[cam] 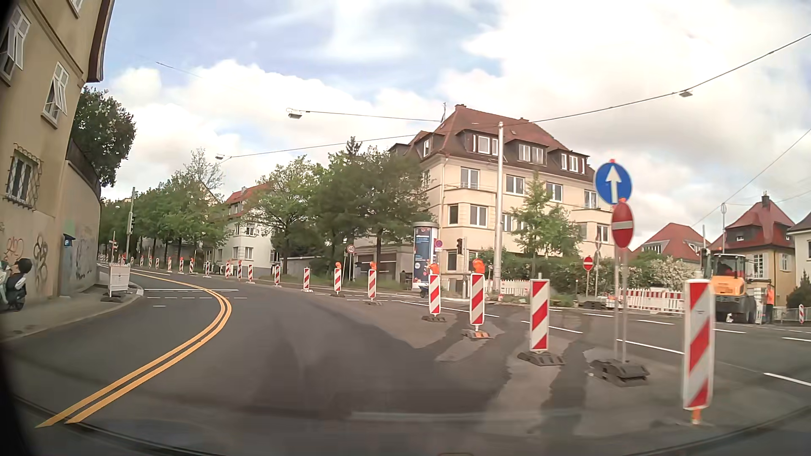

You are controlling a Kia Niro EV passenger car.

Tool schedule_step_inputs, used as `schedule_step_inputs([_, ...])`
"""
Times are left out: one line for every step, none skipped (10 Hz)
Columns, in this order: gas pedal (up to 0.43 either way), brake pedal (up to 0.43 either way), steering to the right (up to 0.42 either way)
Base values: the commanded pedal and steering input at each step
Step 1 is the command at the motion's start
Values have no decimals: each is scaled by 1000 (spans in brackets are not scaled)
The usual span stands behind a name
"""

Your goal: Follow the waypoints while adhering to traffic rules and regulations

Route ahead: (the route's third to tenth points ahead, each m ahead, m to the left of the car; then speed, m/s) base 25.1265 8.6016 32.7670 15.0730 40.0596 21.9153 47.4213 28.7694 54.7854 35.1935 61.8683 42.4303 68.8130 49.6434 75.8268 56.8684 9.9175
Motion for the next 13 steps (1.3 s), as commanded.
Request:
schedule_step_inputs([130, 0, -89])
schedule_step_inputs([130, 0, -92])
schedule_step_inputs([130, 0, -97])
schedule_step_inputs([130, 0, -99])
schedule_step_inputs([138, 0, -99])
schedule_step_inputs([138, 0, -99])
schedule_step_inputs([138, 0, -98])
schedule_step_inputs([138, 0, -96])
schedule_step_inputs([138, 0, -96])
schedule_step_inputs([138, 0, -96])
schedule_step_inputs([138, 0, -96])
schedule_step_inputs([138, 0, -96])
schedule_step_inputs([138, 0, -96])
